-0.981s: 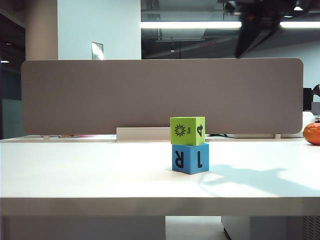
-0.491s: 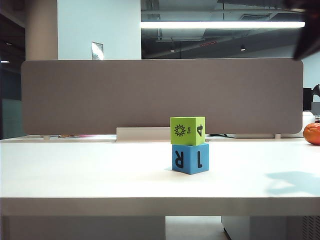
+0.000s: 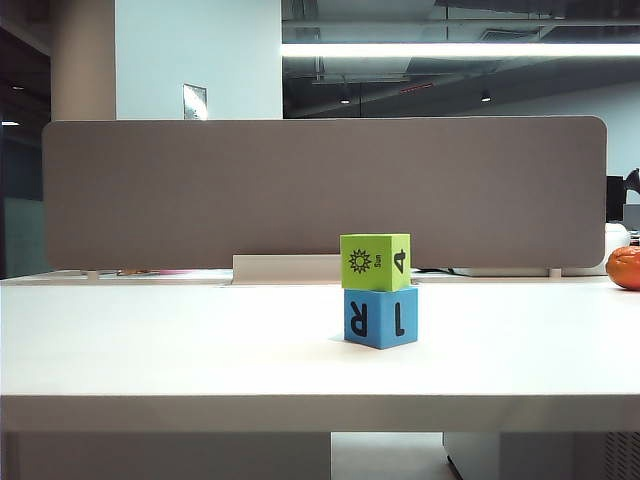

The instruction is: Stack one letter block on top of another letter block.

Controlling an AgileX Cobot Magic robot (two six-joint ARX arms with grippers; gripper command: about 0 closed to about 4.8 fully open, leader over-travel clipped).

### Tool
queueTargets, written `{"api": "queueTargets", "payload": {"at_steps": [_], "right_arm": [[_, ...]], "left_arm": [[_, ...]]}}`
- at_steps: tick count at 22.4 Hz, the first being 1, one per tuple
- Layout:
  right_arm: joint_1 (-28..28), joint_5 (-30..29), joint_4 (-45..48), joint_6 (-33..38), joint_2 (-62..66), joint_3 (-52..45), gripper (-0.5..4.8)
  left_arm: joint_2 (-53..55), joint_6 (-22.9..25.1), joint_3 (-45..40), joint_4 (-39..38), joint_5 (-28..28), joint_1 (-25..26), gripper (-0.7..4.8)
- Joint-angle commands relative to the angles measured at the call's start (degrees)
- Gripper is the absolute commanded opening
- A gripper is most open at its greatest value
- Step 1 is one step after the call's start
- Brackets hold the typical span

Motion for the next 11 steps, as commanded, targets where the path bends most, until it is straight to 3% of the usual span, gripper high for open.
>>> {"api": "queueTargets", "payload": {"at_steps": [1, 6, 11], "right_arm": [[-0.04, 0.57, 3.52, 2.32, -4.92, -3.78, -0.05], [-0.04, 0.81, 3.13, 2.43, -14.12, -9.88, -0.05], [-0.04, 4.70, 3.28, 5.33, -27.89, -16.63, -0.05]], "left_arm": [[0.04, 0.07, 0.17, 0.35, 0.26, 0.00, -0.05], [0.04, 0.09, 0.17, 0.37, 0.26, 0.00, -0.05], [0.04, 0.09, 0.17, 0.35, 0.26, 0.00, -0.05]]}}
